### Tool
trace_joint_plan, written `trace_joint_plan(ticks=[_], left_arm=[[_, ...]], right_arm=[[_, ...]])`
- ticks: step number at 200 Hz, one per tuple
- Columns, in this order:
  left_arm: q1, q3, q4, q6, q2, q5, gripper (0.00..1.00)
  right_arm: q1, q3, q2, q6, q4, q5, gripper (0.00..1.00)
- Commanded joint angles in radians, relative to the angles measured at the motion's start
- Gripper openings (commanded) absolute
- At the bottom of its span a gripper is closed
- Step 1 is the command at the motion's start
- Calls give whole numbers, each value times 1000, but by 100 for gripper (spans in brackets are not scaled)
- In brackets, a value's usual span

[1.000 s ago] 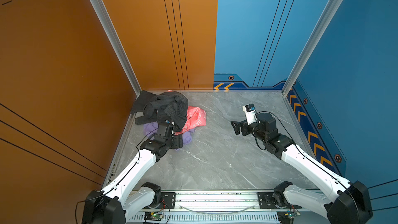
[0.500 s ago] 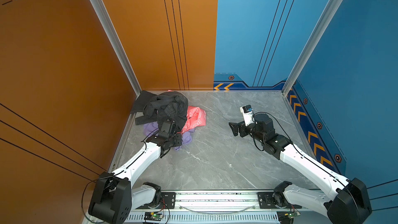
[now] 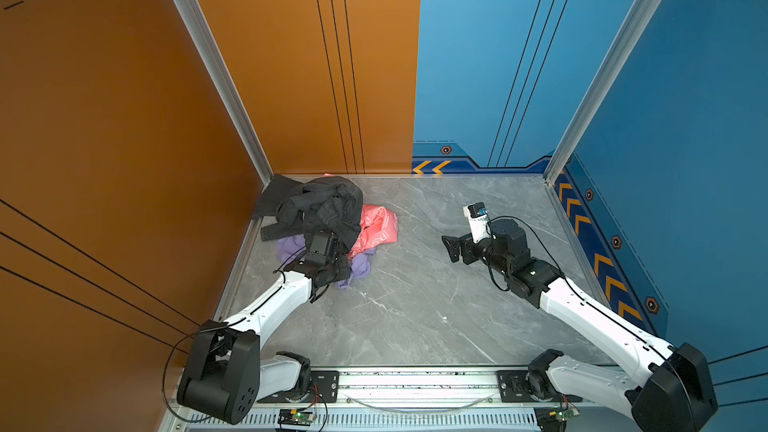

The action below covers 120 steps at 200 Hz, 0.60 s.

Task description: Pick out a specific cloth from the pile

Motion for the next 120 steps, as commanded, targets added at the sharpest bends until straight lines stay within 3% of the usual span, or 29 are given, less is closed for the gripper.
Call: trace_joint_plan(ticks=[1,60,120], left_arm=[[9,16,9,17,-79,10,0],[21,137,5,60,-233,-17,0],[20,381,-26,126,-220,0,0]], right_arm=[[8,-6,-19,-6,0,23,100],[7,-21,-56,-23,-14,28,100],[8,-15,-69,-21,-7,30,100]])
